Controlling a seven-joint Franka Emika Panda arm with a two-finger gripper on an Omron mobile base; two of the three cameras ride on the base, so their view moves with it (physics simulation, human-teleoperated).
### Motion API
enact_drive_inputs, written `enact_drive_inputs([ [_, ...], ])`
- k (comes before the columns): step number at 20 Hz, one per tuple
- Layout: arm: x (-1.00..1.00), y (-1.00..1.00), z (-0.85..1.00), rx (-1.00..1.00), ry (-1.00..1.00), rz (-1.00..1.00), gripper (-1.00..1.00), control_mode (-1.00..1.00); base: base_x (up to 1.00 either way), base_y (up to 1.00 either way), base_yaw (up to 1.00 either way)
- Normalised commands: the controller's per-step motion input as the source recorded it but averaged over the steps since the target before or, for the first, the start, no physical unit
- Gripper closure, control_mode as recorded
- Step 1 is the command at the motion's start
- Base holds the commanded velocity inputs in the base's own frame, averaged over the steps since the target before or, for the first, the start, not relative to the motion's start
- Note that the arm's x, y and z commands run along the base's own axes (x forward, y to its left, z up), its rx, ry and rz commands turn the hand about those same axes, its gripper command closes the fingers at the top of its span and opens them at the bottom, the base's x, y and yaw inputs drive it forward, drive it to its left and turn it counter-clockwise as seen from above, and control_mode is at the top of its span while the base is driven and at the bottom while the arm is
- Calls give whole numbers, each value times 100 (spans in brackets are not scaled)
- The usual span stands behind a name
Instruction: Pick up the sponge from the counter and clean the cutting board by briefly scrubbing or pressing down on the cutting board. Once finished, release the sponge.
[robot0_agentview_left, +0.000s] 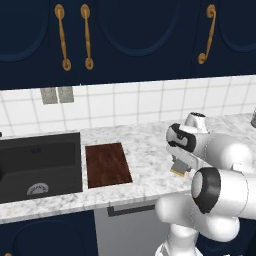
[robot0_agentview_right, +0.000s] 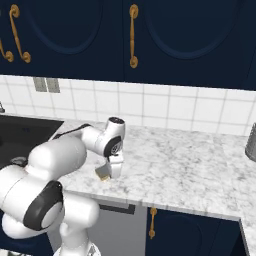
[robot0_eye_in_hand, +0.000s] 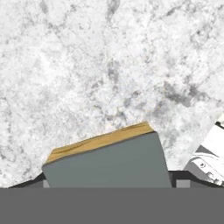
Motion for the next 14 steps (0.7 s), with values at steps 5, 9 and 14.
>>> enact_drive_inputs([
  [5, 0, 100, 31, 0, -4, -28, 100, -100, 0, 0, 0],
  [9, 0, 100, 7, 0, 0, -26, 100, -100, 0, 0, 0],
  [14, 1, 100, 0, 0, 1, -27, 100, -100, 0, 0, 0],
])
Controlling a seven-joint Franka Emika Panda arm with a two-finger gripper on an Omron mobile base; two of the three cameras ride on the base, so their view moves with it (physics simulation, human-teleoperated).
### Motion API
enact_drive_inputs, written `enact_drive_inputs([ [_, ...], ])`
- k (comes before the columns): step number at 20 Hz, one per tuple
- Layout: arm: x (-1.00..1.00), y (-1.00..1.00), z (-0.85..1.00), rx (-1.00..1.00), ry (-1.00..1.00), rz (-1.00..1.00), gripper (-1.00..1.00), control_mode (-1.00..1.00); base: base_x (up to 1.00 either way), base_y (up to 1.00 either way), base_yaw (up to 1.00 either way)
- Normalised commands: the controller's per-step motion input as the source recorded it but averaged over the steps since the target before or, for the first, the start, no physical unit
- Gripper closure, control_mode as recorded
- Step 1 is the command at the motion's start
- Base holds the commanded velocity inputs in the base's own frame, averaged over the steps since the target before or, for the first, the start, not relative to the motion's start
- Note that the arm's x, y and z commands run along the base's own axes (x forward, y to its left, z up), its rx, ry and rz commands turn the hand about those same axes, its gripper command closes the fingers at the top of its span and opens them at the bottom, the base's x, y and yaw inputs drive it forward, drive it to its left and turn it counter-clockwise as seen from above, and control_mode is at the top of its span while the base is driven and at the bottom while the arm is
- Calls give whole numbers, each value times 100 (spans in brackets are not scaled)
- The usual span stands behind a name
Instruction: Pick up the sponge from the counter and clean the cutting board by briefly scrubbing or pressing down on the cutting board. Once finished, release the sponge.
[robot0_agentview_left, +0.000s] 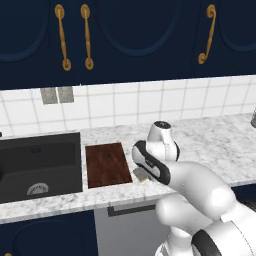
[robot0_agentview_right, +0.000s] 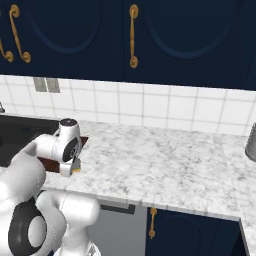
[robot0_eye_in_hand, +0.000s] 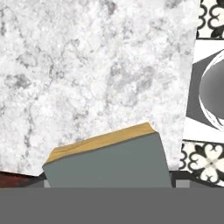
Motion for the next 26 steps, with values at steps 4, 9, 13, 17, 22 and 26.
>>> enact_drive_inputs([
  [4, 19, 73, 5, 0, 15, -8, 100, -100, 0, 0, 0],
  [9, 44, 24, 0, 0, 31, 0, 100, -100, 0, 0, 0],
  [13, 47, 8, 1, 0, 18, 0, 100, -100, 0, 0, 0],
  [17, 27, 6, 0, 0, 4, 0, 100, -100, 0, 0, 0],
  [22, 6, 20, -13, 0, 1, 0, 100, -100, 0, 0, 0],
  [26, -4, 17, -14, 2, 4, 0, 100, -100, 0, 0, 0],
])
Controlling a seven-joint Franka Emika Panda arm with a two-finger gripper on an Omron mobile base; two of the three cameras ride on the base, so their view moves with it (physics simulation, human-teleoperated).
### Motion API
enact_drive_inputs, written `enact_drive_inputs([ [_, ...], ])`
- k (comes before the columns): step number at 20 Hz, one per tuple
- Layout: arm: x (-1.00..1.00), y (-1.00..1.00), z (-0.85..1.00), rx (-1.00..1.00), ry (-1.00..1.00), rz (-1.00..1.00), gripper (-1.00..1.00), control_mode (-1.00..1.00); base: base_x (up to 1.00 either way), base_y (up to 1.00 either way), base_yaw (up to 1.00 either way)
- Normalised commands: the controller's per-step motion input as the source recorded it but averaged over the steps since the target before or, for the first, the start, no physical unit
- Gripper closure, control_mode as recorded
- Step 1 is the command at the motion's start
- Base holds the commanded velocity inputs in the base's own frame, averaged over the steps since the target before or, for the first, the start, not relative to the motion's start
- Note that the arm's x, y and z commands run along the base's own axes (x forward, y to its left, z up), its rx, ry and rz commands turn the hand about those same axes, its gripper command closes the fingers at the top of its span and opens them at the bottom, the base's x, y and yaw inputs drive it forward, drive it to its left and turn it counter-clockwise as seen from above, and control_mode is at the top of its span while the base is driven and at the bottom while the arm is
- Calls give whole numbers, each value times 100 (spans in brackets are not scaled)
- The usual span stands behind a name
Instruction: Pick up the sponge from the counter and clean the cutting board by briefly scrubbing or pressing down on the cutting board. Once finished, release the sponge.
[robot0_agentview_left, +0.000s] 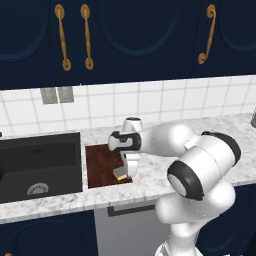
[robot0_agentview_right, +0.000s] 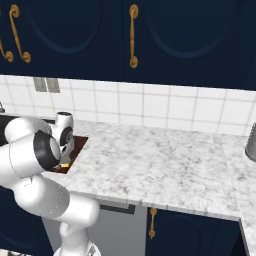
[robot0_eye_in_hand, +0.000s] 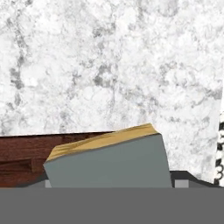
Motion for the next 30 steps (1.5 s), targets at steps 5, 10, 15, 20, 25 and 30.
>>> enact_drive_inputs([
  [5, -12, 0, -17, 5, 0, 0, 100, -100, 0, 0, 0],
  [10, -12, -1, -12, 6, 0, 0, 100, -100, 0, 0, 0],
  [15, 11, 0, -40, 0, -2, 0, 100, -100, 0, 0, 0],
  [20, 38, 0, -31, 0, -5, 0, 100, -100, 0, 0, 0],
  [25, 46, 0, 0, 0, 0, 0, 100, -100, 0, 0, 0],
  [30, 58, 0, -1, 0, -1, 0, 100, -100, 0, 0, 0],
])
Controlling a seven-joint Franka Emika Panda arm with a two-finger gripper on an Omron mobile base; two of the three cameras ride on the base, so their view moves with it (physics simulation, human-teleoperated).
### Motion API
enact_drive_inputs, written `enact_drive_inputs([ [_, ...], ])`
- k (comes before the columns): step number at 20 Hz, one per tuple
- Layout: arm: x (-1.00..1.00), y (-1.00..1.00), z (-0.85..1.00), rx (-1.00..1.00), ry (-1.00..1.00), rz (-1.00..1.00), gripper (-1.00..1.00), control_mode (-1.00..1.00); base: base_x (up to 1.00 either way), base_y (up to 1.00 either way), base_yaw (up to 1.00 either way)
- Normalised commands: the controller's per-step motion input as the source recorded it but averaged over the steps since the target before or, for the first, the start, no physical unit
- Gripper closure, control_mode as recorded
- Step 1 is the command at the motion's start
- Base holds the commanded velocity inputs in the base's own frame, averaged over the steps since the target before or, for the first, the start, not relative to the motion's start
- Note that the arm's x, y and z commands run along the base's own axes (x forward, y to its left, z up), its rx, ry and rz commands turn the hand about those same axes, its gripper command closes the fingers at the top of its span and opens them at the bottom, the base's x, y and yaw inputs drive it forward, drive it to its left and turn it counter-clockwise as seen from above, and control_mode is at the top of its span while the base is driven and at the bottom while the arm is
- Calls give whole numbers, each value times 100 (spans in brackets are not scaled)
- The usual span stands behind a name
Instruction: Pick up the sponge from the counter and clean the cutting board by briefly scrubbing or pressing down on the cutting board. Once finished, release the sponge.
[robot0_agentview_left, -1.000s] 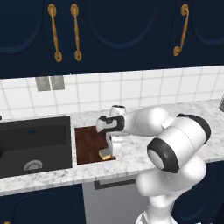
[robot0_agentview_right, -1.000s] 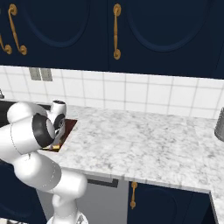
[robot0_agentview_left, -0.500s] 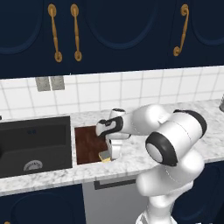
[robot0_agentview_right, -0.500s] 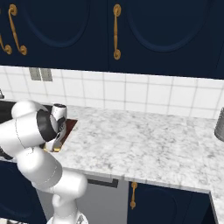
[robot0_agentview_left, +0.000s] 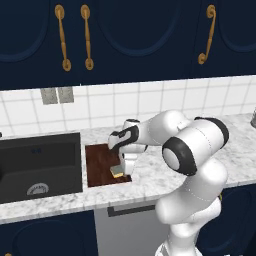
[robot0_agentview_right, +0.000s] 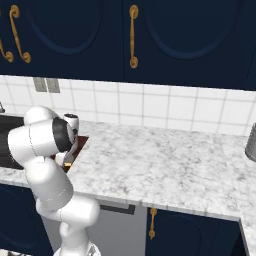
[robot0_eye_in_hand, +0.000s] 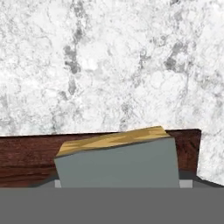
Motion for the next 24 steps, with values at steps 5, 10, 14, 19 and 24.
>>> enact_drive_inputs([
  [5, 71, 0, -10, 3, -9, 0, 100, -100, 0, 0, 0],
  [10, 73, 0, -7, 4, -17, 0, 100, -100, 0, 0, 0],
  [14, 64, 0, -8, 4, -22, 0, 100, -100, 0, 0, 0],
  [19, 68, 0, -10, 0, -12, 0, 100, -100, 0, 0, 0],
  [24, 77, 0, -15, 0, -2, 0, 100, -100, 0, 0, 0],
])
